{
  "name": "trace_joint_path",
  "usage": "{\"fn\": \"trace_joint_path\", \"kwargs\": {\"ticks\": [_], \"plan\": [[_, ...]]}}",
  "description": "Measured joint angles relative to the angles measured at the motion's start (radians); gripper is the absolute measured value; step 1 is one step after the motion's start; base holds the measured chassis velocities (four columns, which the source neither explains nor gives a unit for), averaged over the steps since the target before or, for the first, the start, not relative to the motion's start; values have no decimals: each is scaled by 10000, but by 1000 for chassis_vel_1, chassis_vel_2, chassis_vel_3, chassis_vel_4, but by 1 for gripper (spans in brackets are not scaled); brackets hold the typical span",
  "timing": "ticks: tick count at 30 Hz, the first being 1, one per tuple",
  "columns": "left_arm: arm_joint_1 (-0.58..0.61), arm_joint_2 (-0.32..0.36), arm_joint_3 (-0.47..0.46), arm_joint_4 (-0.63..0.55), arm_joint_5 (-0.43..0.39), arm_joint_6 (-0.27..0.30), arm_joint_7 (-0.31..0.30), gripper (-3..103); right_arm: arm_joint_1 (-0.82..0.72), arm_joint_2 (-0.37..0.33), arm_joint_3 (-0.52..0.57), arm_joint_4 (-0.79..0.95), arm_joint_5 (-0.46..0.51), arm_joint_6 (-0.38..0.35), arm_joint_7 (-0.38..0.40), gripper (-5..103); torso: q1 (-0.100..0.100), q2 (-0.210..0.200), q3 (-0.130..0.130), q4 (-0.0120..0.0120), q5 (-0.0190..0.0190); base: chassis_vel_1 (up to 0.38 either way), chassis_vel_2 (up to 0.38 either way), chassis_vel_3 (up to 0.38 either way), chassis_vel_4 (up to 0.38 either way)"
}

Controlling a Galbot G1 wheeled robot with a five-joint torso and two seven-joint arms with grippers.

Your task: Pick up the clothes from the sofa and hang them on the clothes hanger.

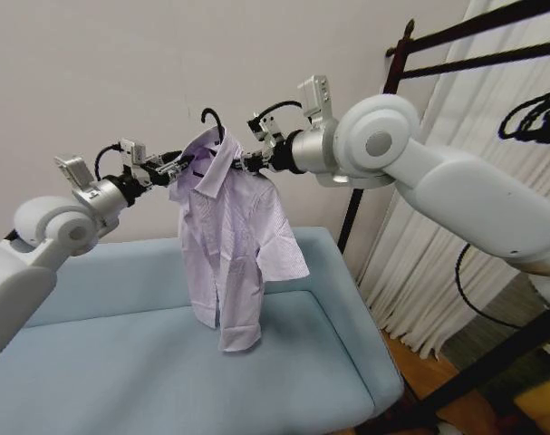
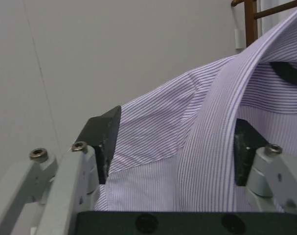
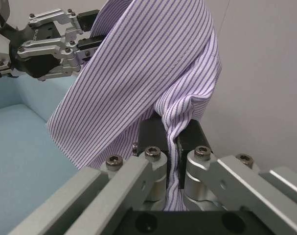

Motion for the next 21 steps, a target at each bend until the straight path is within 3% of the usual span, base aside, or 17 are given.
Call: {"fn": "trace_joint_path", "kwargs": {"ticks": [3,5,6,8,11,21], "plan": [[97,-19,-244,12,-40,-4,-569,76,12,139,362,1,434,-35,842,3,-1,0,0,0,0,0,0,0,0],[165,-19,-346,-6,-82,-4,-726,76,22,149,441,-2,513,-43,1020,3,0,0,0,1,0,0,0,0,0],[335,-11,-602,-58,-158,-4,-944,86,50,173,644,-9,751,-57,1462,3,0,0,0,0,1,0,0,0,0],[741,40,-1083,-142,-307,16,-1028,92,110,189,900,-38,1137,-65,2037,3,0,1,-1,0,1,0,0,0,0],[1157,109,-1538,-263,-546,78,-1039,98,203,121,1059,-107,1431,-68,2311,3,0,0,0,2,0,0,0,0,0],[2994,350,-3324,-819,-1373,206,-1051,100,361,-150,1315,-252,1673,-75,2422,3,-1,1,-1,-1,2,0,0,0,0]]}}
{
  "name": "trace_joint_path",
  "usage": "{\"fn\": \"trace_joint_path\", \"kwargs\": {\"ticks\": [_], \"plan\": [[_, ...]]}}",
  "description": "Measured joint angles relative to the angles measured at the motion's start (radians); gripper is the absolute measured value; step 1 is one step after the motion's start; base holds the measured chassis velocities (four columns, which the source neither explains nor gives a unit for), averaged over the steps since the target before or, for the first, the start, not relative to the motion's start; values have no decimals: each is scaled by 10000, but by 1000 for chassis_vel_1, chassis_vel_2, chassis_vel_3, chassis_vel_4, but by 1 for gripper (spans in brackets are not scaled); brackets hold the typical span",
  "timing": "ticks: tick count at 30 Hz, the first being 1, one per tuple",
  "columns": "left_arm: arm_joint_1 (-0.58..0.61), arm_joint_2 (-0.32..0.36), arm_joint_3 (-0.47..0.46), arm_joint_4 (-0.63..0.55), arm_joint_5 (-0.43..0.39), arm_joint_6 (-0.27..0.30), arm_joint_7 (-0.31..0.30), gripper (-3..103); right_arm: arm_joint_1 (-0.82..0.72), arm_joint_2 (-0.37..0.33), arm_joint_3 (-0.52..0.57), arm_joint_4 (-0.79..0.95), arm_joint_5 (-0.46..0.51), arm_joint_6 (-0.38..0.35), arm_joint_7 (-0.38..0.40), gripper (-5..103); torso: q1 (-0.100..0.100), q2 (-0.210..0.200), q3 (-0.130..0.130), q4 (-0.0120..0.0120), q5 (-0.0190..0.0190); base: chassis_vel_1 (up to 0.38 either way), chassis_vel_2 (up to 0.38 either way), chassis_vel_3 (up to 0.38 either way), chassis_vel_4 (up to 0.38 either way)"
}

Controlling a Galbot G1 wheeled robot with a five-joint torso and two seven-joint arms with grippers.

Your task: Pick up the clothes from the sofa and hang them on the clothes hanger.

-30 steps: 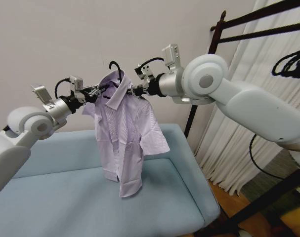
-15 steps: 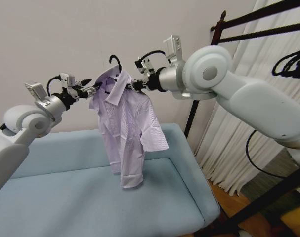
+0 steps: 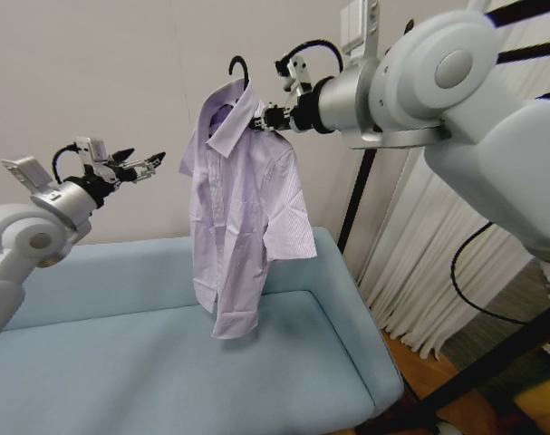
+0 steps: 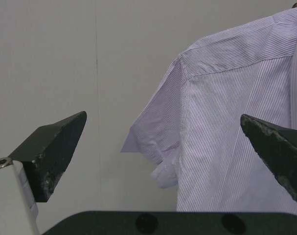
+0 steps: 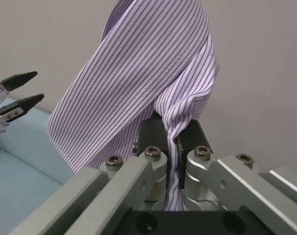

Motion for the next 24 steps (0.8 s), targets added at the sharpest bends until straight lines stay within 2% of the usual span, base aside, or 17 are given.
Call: {"fn": "trace_joint_path", "kwargs": {"ticks": [6,8,11,12,16,19,21,24], "plan": [[702,4,-802,-296,-23,68,-63,100,-26,333,147,-243,-311,41,784,3,0,0,1,3,-2,0,0,0,0],[1046,-30,-1221,-413,-35,99,-139,100,-24,410,288,-317,-292,77,1441,3,1,-1,0,3,-2,0,0,0,0],[1802,-54,-2026,-605,-46,104,-159,100,140,445,516,-438,334,195,2516,3,2,-1,1,-2,-1,0,0,0,0],[1802,-54,-2026,-605,-46,104,-159,100,140,445,516,-438,334,195,2516,3,2,-1,1,-2,-1,0,0,0,0],[3271,-226,-3292,-943,-52,105,-152,100,758,454,577,-722,1599,516,3832,3,1,0,0,1,-2,0,0,0,0],[3815,-341,-3796,-1072,-50,105,-141,100,1065,496,504,-884,1867,687,4205,3,1,0,-1,0,0,0,0,0,0],[4585,-606,-4616,-1262,-45,93,-116,100,1600,737,386,-1305,2389,1112,4977,3,0,0,0,2,-1,0,0,0,0],[5002,-806,-5021,-1352,-36,79,-101,100,1911,883,299,-1640,2614,1334,5187,3,0,1,-1,3,-2,0,0,0,0]]}}
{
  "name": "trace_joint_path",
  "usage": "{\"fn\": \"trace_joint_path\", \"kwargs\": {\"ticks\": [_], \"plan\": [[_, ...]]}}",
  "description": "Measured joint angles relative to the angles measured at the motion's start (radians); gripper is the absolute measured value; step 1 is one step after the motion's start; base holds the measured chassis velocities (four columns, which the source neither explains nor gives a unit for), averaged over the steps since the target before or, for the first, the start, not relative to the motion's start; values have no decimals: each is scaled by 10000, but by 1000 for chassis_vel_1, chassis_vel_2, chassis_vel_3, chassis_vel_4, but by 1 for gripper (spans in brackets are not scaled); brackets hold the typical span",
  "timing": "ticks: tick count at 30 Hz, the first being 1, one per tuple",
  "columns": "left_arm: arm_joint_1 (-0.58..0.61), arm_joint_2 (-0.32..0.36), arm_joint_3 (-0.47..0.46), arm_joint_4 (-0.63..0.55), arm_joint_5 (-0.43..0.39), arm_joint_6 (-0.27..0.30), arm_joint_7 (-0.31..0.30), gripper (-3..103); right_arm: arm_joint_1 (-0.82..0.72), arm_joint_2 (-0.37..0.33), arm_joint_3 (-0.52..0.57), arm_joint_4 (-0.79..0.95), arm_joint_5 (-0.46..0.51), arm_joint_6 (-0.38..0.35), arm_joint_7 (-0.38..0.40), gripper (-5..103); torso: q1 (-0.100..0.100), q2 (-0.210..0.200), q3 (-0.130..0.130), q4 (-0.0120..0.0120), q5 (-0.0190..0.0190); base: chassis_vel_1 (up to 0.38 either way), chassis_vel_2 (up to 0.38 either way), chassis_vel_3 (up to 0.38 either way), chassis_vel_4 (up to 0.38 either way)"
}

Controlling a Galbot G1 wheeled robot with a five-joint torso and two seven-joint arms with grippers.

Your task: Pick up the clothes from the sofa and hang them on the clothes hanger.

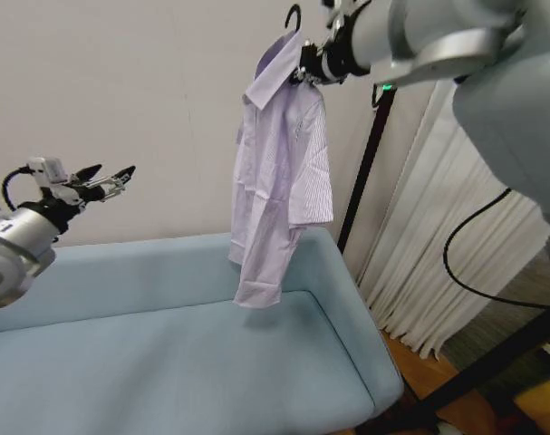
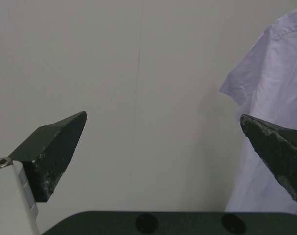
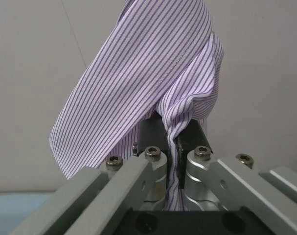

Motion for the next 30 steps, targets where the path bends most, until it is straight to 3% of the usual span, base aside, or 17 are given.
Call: {"fn": "trace_joint_path", "kwargs": {"ticks": [6,13,19,30], "plan": [[626,-533,-584,-153,41,-37,-7,100,564,325,-864,-1210,-644,490,239,3,0,0,2,1,-1,0,0,0,0],[671,-1096,-530,-154,200,-49,-27,100,1121,412,-2244,-2635,-1674,949,833,3,1,-2,3,-3,2,0,0,0,0],[670,-1387,-513,-94,297,-50,-34,100,1821,618,-3056,-3899,-1947,1144,920,3,1,-1,2,-5,3,0,0,0,0],[262,-2041,-344,-61,546,3,-57,100,1552,1535,-3106,-7336,-3939,984,-331,3,2,-2,3,-2,3,0,0,0,0]]}}
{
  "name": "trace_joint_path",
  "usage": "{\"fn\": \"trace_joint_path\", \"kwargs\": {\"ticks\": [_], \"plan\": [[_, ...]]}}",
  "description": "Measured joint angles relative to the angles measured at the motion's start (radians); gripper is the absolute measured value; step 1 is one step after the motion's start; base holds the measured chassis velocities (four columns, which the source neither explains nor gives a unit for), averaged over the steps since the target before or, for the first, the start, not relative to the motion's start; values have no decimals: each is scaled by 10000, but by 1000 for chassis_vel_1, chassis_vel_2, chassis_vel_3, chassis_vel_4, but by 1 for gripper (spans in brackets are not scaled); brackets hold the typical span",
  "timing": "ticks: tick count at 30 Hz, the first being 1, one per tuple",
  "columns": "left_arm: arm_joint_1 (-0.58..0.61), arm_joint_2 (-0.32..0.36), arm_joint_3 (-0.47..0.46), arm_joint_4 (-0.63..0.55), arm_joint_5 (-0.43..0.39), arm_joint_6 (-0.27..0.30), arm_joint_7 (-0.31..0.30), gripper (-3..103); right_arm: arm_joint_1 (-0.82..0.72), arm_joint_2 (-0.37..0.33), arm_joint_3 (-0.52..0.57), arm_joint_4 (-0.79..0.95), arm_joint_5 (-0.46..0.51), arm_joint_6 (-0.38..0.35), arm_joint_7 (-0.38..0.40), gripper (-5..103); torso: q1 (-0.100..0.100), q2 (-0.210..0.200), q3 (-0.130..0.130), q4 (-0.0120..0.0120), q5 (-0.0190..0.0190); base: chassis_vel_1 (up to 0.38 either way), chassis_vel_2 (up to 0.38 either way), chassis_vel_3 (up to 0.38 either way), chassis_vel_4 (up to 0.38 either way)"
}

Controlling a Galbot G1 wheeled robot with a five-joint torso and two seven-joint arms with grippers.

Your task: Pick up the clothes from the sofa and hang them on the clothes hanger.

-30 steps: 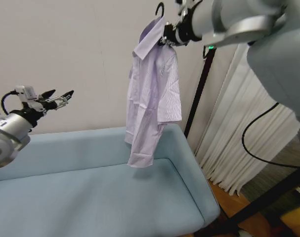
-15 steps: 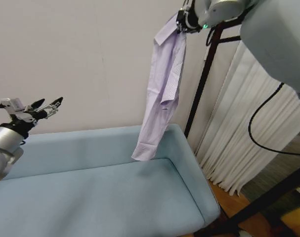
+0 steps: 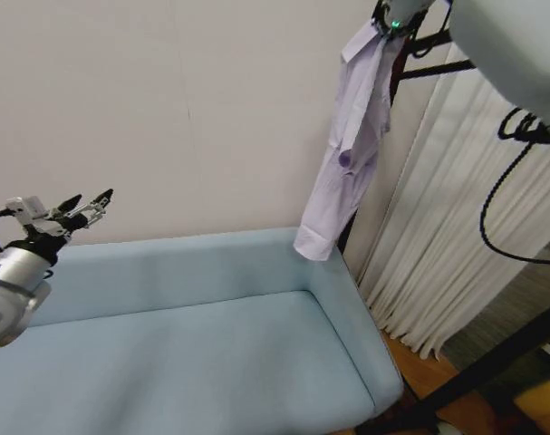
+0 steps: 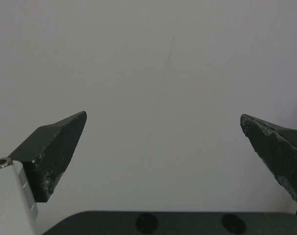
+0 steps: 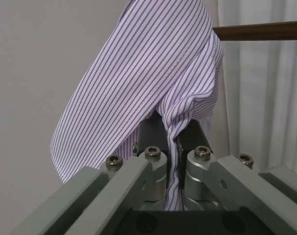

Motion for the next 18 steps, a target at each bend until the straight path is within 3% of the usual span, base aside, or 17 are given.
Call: {"fn": "trace_joint_path", "kwargs": {"ticks": [13,18], "plan": [[32,-51,233,52,152,37,45,100,-1120,76,539,-1729,-2514,204,-777,3,0,0,-1,3,-3,0,0,0,0],[11,42,267,40,151,37,45,100,-1427,-102,808,-2020,-2917,303,-934,3,-1,0,-1,-1,1,0,0,0,0]]}}
